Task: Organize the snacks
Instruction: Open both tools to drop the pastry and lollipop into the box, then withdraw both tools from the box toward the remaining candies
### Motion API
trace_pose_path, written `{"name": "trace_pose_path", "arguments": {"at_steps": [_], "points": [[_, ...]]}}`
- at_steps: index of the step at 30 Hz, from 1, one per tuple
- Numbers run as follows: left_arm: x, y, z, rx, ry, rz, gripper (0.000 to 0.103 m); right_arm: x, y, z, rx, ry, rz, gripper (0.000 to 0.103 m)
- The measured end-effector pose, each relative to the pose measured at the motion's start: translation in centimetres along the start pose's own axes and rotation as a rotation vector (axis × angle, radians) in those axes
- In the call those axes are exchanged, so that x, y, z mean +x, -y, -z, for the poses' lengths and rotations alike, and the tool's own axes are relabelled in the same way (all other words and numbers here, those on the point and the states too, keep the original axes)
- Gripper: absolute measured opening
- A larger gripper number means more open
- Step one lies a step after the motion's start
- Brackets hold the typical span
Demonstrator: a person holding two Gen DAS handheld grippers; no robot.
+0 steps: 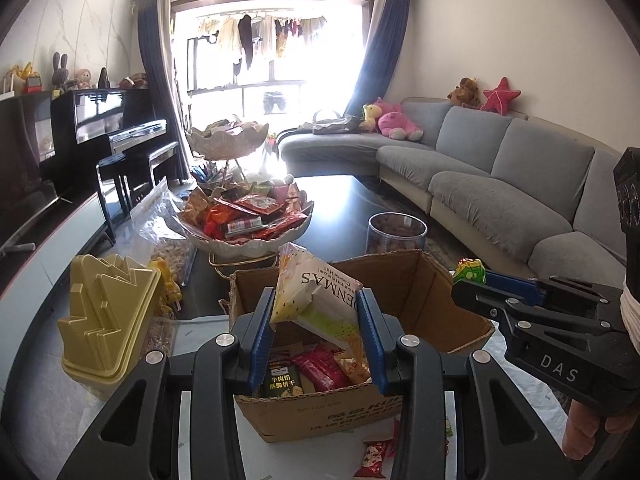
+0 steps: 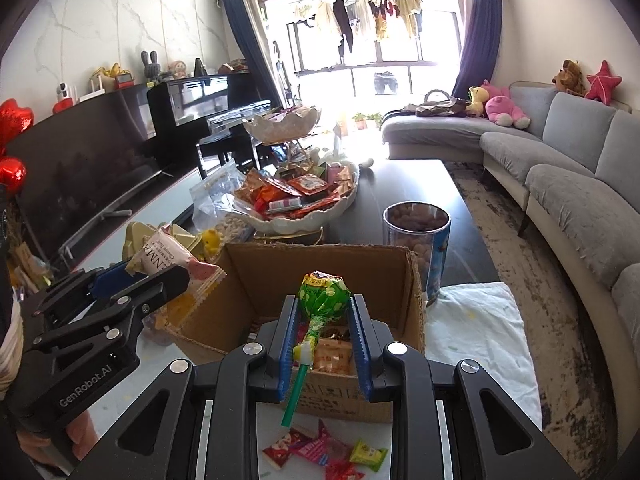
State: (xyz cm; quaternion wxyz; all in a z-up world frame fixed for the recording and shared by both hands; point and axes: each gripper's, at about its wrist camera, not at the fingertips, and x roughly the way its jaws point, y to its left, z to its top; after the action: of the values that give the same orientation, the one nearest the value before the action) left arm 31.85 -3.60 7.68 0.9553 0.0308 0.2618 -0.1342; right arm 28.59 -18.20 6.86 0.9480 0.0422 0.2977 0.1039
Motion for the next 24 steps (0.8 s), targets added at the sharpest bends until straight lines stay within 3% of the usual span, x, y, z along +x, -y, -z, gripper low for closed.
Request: {"name": "trace_pose_path", "arguments": {"at_steps": [9,11,12,14,24], "points": [[2.8,-0.4,-0.2,-0.008,-0.037,0.002,0.041,2.6,0.7,-0.7,0.001,-0.024,0.001,0.027],[3.1,-0.4,-0.2,-0.001,-0.045,-0.006,0.047,3.0,0.6,-0.6,-0.001,-0.02,0.014,0.027],[3.1,-0.4,-0.1,0.002,-0.047,-0.014,0.052,3.1,0.6,-0.6,-0.001,-0.02,0.025,0.029],[2.8,-0.5,0.0,0.003,-0.035,-0.023,0.066,3.2,0.8,-0.6,0.012,-0.018,0.038,0.052],[-0.9,0.5,1.2,0.035,0.002,-0.023,0.073,0.7,0.2,0.5,-0.018,0.015,0.036,0.053]]}}
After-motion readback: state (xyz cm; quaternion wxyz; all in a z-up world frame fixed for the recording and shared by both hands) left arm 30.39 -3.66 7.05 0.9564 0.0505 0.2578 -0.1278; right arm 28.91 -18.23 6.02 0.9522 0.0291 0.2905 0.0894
